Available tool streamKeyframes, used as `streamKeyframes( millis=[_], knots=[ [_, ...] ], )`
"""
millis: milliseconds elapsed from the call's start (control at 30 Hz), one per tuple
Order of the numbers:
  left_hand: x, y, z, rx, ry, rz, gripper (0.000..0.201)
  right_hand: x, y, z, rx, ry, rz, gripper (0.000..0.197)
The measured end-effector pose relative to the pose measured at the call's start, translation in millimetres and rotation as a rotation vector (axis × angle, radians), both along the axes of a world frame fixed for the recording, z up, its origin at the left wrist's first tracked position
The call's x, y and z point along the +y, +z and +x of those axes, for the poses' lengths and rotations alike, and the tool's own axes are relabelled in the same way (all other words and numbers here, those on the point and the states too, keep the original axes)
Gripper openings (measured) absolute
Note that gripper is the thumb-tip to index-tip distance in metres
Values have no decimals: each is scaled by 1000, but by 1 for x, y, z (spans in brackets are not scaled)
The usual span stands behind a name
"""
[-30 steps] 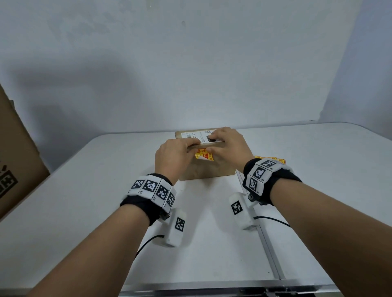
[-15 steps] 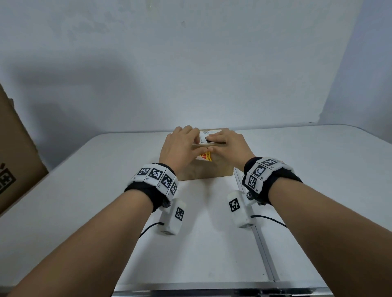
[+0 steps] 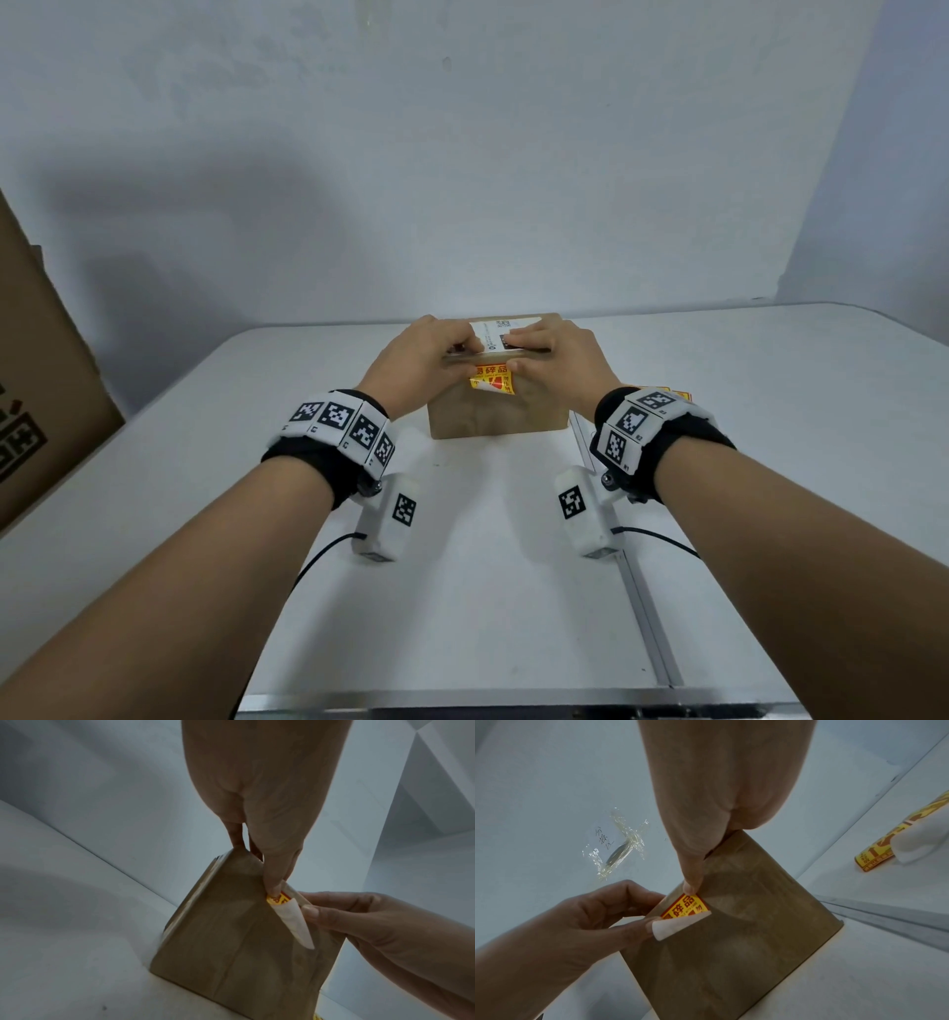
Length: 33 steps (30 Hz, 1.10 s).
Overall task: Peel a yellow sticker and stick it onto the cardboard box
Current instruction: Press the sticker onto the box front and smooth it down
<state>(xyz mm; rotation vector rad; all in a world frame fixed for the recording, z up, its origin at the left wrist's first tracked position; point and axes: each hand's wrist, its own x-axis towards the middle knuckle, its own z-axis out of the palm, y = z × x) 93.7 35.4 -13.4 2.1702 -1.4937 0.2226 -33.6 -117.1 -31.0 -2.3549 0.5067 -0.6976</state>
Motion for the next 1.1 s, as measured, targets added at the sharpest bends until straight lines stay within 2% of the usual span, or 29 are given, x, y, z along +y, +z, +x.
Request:
streamKeyframes(
  millis=[267,467,700,933,1100],
  knots=[
    [4,1,-2,-74,-47,30,25,2,-1,0,-5,-16,8,37],
    [-8,-9,-9,-58,44,-61,23,5,0,-1,-4,-22,-20,37],
    [-9,-10,-9,-140,46,-24,25,8,0,1,51,-61,-241,31],
    [-10,-12,-9,-124,50,-32,25,8,-1,5,195,-80,-380,45],
    [-10,-13,-9,-115,59,-28,25,8,-7,7,221,-99,-490,51]
  ],
)
